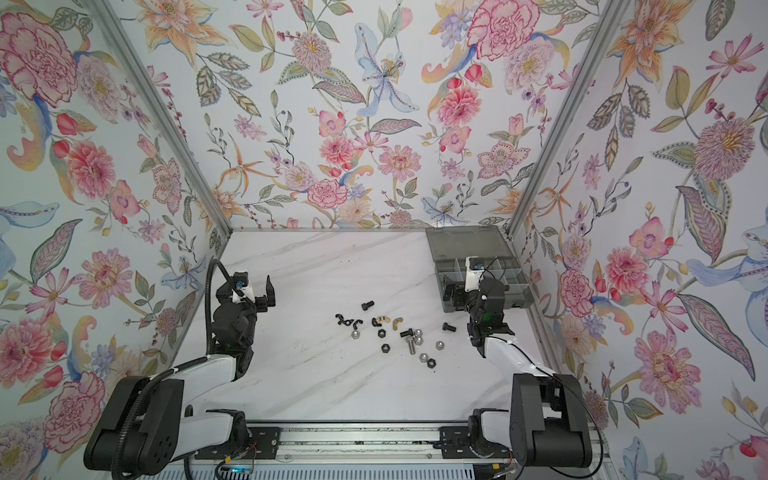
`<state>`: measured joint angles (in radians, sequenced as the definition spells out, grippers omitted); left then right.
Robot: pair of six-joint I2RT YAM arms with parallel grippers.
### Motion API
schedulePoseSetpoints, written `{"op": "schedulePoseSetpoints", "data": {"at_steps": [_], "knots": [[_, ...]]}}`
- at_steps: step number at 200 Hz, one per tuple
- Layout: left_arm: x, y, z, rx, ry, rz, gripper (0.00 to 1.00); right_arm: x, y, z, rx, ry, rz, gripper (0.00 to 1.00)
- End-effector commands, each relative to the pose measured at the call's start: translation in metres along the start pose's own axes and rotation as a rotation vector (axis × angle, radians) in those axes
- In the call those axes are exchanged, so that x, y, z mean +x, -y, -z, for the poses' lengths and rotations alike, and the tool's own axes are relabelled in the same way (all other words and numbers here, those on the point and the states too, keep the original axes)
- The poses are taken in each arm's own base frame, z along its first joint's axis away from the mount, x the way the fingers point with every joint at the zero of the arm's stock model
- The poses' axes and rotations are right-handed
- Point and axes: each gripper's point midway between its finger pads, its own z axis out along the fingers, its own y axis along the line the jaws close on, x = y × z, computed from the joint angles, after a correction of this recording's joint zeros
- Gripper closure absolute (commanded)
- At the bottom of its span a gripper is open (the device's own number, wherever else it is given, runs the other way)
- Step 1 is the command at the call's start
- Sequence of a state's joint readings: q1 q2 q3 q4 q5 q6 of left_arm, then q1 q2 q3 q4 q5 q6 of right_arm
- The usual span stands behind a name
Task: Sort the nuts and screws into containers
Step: 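Move the right gripper over the parts pile while the left arm lifts slightly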
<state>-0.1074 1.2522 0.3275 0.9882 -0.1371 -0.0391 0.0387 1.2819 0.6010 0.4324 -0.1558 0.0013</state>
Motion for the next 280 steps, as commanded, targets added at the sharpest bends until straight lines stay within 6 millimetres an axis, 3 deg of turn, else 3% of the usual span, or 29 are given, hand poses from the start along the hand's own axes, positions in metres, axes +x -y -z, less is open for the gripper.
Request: {"op": "schedulePoseSetpoints", "data": {"at_steps": [1, 42, 85, 112, 162, 203, 209, 227, 280], "knots": [[-0.007, 0.017, -0.001, 0.082, -0.022, 0.079, 0.01, 0.026, -0.033, 0.006, -0.106, -0.220, -0.040, 0.00], [-0.006, 0.041, 0.001, 0.191, -0.083, 0.231, 0.01, 0.033, -0.103, 0.011, -0.289, -0.387, 0.001, 0.01], [0.005, 0.070, -0.005, 0.319, -0.225, 0.356, 0.01, 0.024, -0.175, 0.017, -0.515, -0.403, 0.012, 0.05], [0.009, 0.091, -0.003, 0.425, -0.264, 0.403, 0.01, 0.024, -0.204, 0.016, -0.584, -0.410, 0.059, 0.05], [0.021, 0.105, -0.002, 0.488, -0.344, 0.468, 0.01, 0.036, -0.251, 0.007, -0.634, -0.481, 0.137, 0.09], [0.028, 0.113, -0.002, 0.520, -0.406, 0.487, 0.01, 0.047, -0.272, -0.012, -0.588, -0.528, 0.197, 0.10], [0.029, 0.114, -0.002, 0.523, -0.411, 0.488, 0.00, 0.050, -0.285, -0.008, -0.610, -0.531, 0.216, 0.11], [0.029, 0.114, -0.002, 0.524, -0.419, 0.492, 0.00, 0.053, -0.291, -0.013, -0.600, -0.539, 0.223, 0.11], [0.031, 0.116, 0.000, 0.531, -0.436, 0.511, 0.01, 0.065, -0.275, -0.028, -0.478, -0.578, 0.222, 0.13]]}}
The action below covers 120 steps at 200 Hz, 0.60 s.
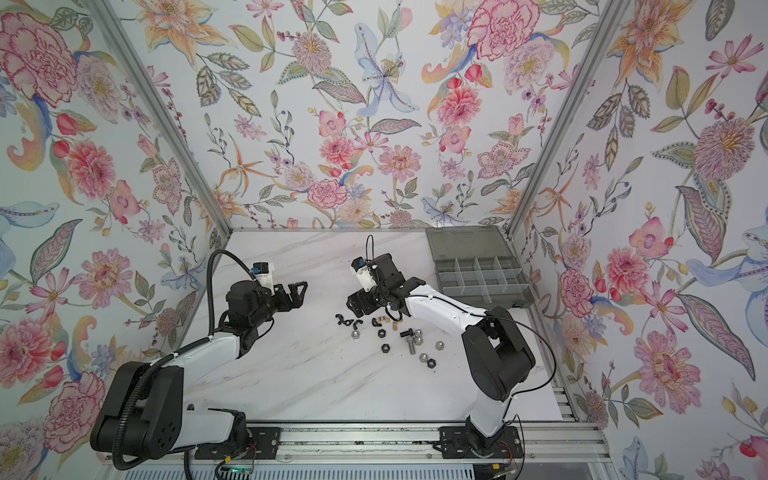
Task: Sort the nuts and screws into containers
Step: 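Move the right gripper over the parts pile while the left arm lifts slightly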
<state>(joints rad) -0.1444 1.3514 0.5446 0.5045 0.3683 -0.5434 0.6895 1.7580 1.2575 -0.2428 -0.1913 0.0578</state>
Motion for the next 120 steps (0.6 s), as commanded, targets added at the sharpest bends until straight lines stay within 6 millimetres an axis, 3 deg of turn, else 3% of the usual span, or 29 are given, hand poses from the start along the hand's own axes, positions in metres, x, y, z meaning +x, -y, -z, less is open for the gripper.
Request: {"op": "schedulePoseSetpoints", "data": {"at_steps": [1, 67, 72, 120], "knots": [[-0.004, 0.008, -0.003, 0.034, -0.011, 0.022, 0.01, 0.004, 0.016, -0.001, 0.082, -0.033, -0.032, 0.12], [-0.004, 0.012, -0.008, 0.066, -0.028, 0.042, 0.01, 0.040, 0.038, 0.011, 0.148, -0.151, 0.077, 0.16], [-0.003, 0.013, -0.008, 0.068, -0.028, 0.046, 0.00, 0.041, 0.053, 0.016, 0.174, -0.156, 0.068, 0.16], [-0.001, 0.015, -0.010, 0.090, -0.034, 0.067, 0.01, 0.068, 0.077, 0.026, 0.246, -0.278, 0.127, 0.17]]}}
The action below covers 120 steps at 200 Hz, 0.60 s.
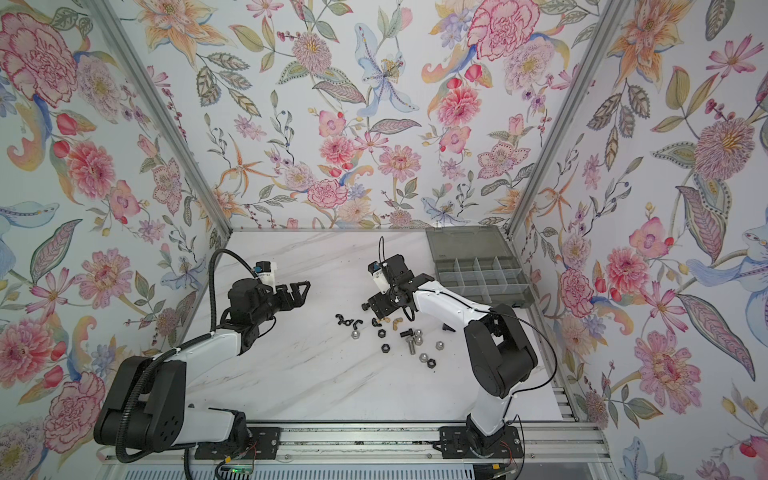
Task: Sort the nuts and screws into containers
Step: 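Move the right gripper over the parts pile while the left arm lifts slightly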
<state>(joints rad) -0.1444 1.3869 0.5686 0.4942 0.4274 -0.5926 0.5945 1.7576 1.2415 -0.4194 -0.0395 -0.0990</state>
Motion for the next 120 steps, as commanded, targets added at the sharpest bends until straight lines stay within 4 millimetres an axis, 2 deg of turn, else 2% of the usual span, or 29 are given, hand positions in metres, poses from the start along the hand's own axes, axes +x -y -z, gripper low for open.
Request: {"op": "schedulePoseSetpoints", "data": {"at_steps": [1, 49, 120], "knots": [[-0.006, 0.008, -0.004, 0.042, 0.006, 0.011, 0.01, 0.023, 0.009, 0.007, 0.047, -0.087, 0.076, 0.18], [-0.005, 0.011, -0.005, 0.057, -0.003, 0.009, 0.01, 0.044, 0.012, -0.008, 0.076, -0.185, 0.216, 0.25], [-0.001, 0.009, -0.004, 0.051, -0.012, 0.002, 0.01, 0.052, 0.009, -0.030, 0.048, -0.238, 0.351, 0.33]]}}
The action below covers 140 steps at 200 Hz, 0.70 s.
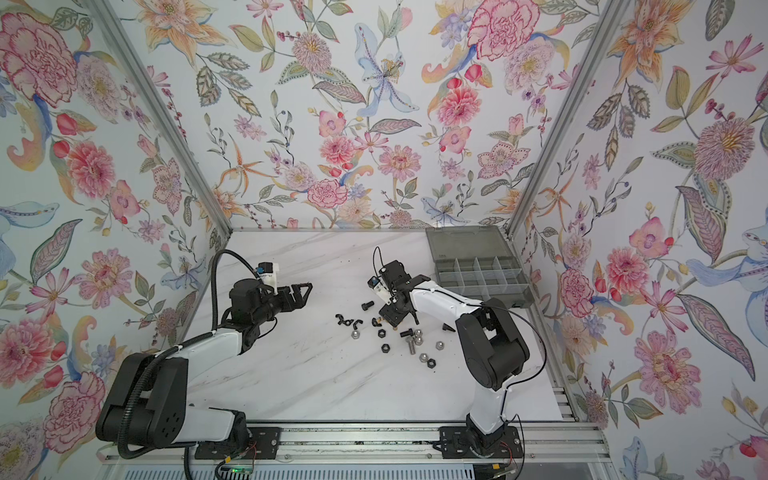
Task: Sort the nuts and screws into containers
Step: 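Move the right gripper over the parts pile while the left arm lifts slightly, then lower the right gripper and grasp a brass wing nut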
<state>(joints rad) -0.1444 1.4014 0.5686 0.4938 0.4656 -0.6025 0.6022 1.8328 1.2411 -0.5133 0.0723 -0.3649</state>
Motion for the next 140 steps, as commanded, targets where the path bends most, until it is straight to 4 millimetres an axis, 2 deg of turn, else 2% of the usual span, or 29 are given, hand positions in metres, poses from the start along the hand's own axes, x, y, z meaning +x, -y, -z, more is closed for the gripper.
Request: {"op": "schedulePoseSetpoints", "data": {"at_steps": [1, 106, 140], "knots": [[-0.009, 0.006, -0.002, 0.021, 0.016, -0.013, 0.01, 0.006, -0.007, -0.009, -0.019, -0.042, 0.082, 0.33], [-0.006, 0.003, -0.003, 0.011, -0.001, -0.008, 0.01, -0.012, -0.032, -0.018, -0.100, 0.054, 0.171, 0.42], [-0.003, 0.002, -0.004, 0.003, -0.016, -0.008, 0.01, -0.014, -0.032, -0.020, -0.099, 0.060, 0.184, 0.43]]}}
